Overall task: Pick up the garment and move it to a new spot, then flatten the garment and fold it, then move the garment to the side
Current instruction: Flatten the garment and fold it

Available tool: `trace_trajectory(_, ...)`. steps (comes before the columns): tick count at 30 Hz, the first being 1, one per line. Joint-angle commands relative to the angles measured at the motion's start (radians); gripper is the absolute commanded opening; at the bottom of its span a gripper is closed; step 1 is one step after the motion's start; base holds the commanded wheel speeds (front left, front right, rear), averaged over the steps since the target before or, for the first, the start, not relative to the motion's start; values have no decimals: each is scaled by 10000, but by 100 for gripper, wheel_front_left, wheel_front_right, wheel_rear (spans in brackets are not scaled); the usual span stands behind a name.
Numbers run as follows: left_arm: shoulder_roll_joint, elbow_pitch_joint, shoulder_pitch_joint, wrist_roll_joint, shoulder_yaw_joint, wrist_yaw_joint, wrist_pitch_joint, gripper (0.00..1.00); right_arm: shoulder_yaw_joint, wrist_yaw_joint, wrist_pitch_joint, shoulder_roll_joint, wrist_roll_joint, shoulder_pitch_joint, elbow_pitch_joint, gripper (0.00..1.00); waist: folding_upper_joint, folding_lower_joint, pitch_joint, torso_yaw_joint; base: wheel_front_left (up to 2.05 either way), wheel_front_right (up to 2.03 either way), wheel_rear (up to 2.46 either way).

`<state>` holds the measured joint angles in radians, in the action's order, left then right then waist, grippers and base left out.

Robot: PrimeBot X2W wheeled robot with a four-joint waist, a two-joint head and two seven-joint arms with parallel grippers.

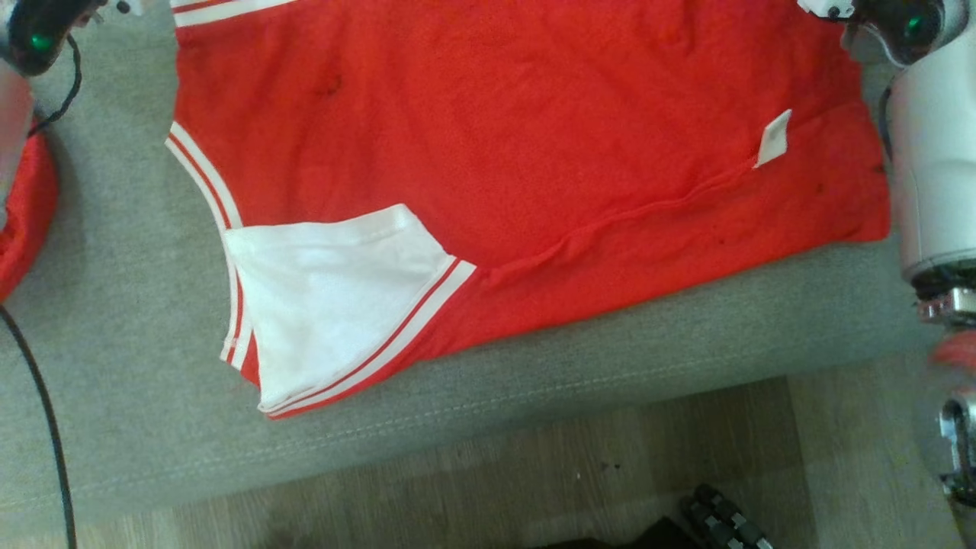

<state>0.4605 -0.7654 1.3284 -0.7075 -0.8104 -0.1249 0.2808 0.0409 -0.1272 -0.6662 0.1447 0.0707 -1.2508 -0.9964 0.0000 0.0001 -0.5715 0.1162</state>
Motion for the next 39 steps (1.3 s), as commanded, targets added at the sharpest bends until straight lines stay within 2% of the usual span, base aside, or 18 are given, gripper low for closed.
trace_trajectory(1, 403, 285, 676, -49, 234, -56, -17, 0, 15, -35, 84, -89, -170, -385, 209, 85, 0, -1, -17, -31, 0, 0, 0)
trace_trajectory(5, 411, 233, 692, -178, -4, -56, -86, 0, 364, -35, 370, 13, -630, -761, -356, 87, 0, -1, 13, -152, 0, 0, 0)
trace_trajectory(8, 436, 195, 709, -292, -180, -57, -129, 0, 624, -35, 604, 0, -886, -967, -716, 64, 0, -1, 51, -228, 0, 0, 0)
trace_trajectory(9, 456, 184, 729, -331, -231, -57, -135, 0, 718, -35, 668, -5, -951, -1041, -820, 50, 0, -1, 52, -248, 0, 0, 0)
trace_trajectory(12, 501, 138, 788, -426, -381, -57, -162, 0, 923, -35, 820, -24, -1174, -1216, -1111, 28, 0, -1, 51, -294, 0, 0, 0)
trace_trajectory(13, 505, 124, 800, -457, -428, -57, -180, 0, 977, -35, 869, -34, -1250, -1256, -1196, 10, 0, -1, 55, -307, 0, 0, 0)
trace_trajectory(14, 505, 110, 809, -489, -474, -57, -194, 0, 1001, -35, 914, -40, -1347, -1287, -1277, 0, 0, -1, 59, -321, 0, 0, 0)
trace_trajectory(20, 597, 160, 942, -517, -758, -57, -720, 0, 1266, -35, 1826, -29, -1739, -1488, -1413, 0, 0, -1, 91, -369, 0, 0, 0)
trace_trajectory(26, 753, 1, 1344, -106, -630, -48, -2579, 0, 1849, -35, 2942, -9, -1591, -1737, -1523, 0, 0, -1, 303, -377, 0, 0, 0)
trace_trajectory(32, 662, -149, 1516, -101, -331, 1, -4083, 0, 1944, -35, 3641, 95, -1302, -1883, -1731, 0, 0, -1, 565, -428, 0, 0, 0)
trace_trajectory(36, 664, 10, 1045, -688, -395, -43, -4113, 0, 1645, -35, 3732, 80, -871, -1705, -2070, 0, 0, -1, 868, -479, 0, 0, 0)
trace_trajectory(39, 876, 738, 462, -1409, -514, -52, -3918, 0, 1291, -35, 3678, 164, -406, -1443, -2242, 0, 0, -1, 1091, -557, 0, 0, 0)
